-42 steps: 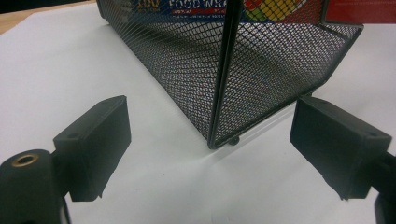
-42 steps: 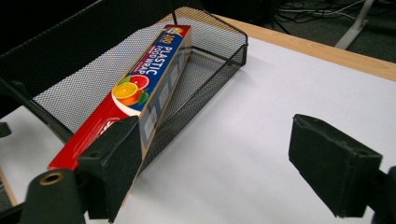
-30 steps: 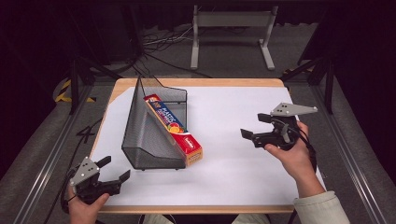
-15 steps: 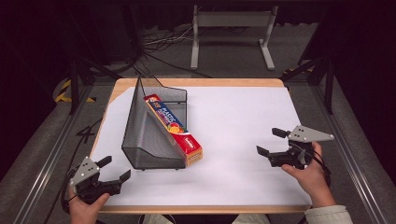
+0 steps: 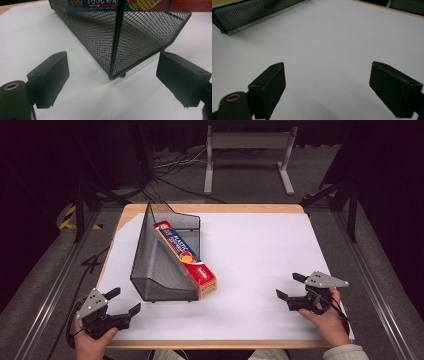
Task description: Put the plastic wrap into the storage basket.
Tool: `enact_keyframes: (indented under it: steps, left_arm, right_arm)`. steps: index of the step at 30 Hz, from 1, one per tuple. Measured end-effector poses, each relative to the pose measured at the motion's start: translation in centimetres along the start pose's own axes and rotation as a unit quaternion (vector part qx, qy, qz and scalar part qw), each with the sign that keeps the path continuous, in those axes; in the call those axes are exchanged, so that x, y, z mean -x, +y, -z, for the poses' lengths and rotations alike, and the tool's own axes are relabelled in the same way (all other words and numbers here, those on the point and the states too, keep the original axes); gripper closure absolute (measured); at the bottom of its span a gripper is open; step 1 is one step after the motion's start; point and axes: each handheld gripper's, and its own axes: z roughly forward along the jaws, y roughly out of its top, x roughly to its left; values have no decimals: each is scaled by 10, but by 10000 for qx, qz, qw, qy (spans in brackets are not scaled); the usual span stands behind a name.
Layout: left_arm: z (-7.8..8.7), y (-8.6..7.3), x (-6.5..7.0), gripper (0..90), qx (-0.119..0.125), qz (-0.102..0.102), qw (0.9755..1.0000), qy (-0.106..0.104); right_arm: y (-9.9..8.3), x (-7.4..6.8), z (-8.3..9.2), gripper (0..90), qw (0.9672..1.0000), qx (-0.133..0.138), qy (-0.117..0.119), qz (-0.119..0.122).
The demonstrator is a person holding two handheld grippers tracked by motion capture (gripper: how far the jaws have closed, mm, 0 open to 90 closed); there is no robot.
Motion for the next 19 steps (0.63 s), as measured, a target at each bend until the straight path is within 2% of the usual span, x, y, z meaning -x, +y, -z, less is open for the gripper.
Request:
enact_keyframes:
  steps: [3,5,12,19]
  left_arm:
    - [-1,-1,-3,120,6,70,10000,-51]
    - [-1,-1,-3,120,4,88,9999,-83]
    - [-2,-1,-2,120,-15,64,9999,-92]
    - [-1,-1,-2,120,-5,84,9999,-74]
  right_arm:
    - [-6,3,-1,149,9999,49,38,-135]
    - [-10,3,-5,149,9997,-17,70,-213]
    - [-12,2,-8,148,9996,-96,102,-235]
    - [-12,3,-7,142,9996,-6,110,-268]
